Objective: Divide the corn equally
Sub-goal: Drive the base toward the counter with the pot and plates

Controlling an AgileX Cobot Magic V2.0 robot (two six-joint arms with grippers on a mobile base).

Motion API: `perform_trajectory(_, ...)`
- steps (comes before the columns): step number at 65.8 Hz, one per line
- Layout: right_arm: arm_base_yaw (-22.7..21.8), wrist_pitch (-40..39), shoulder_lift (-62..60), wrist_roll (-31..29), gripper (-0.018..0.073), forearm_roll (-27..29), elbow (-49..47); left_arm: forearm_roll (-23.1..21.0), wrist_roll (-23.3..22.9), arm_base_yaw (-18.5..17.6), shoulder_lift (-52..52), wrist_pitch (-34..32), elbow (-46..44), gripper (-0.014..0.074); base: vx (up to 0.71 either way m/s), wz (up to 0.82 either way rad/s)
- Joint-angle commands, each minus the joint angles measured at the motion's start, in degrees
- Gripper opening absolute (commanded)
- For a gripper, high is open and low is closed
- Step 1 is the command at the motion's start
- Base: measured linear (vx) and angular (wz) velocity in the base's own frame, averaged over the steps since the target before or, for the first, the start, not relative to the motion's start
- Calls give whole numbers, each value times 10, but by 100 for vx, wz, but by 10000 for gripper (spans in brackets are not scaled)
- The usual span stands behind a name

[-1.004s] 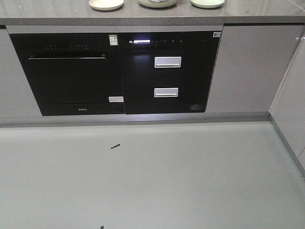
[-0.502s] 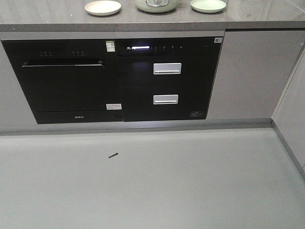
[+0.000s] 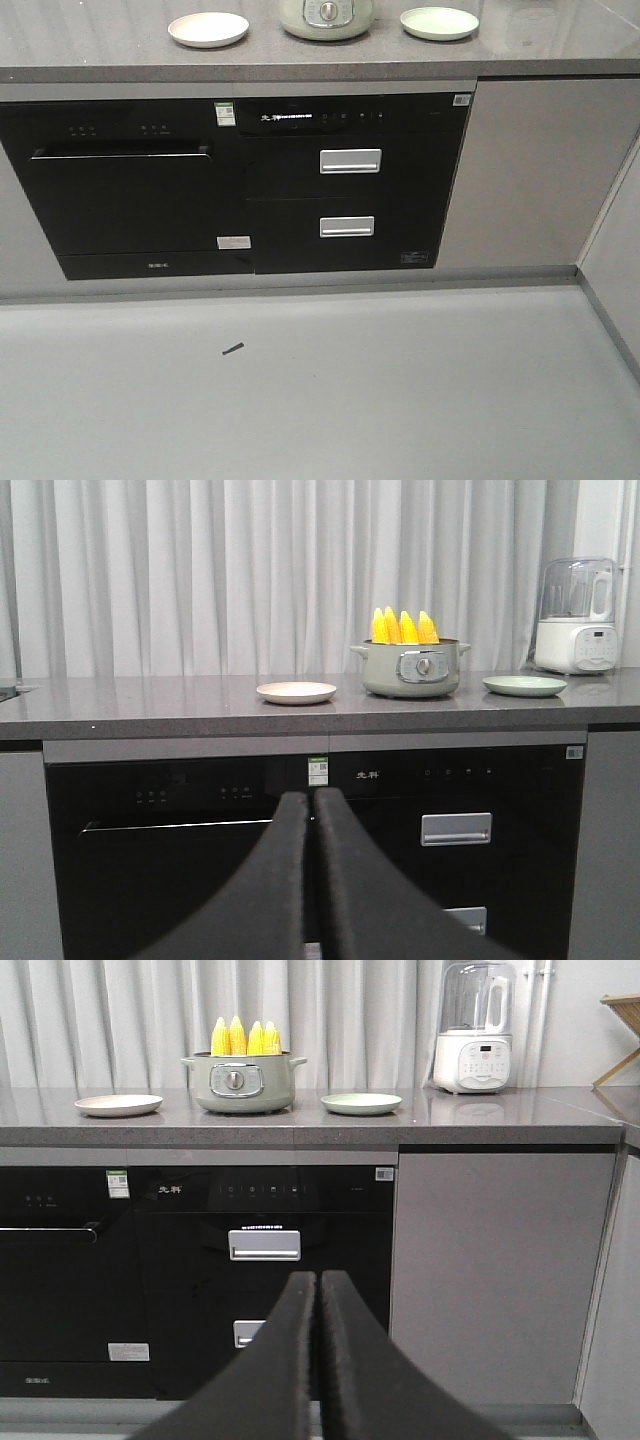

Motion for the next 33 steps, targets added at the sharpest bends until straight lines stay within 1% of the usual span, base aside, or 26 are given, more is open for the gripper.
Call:
perform_trajectory(1, 1, -43, 0, -1, 0, -5, 6, -5, 0, -1, -9, -41, 8, -6, 17, -1)
perform_trajectory(33, 1, -43, 0, -1, 0, -5, 6, -5, 0, -1, -9, -41, 8, -6, 14, -2)
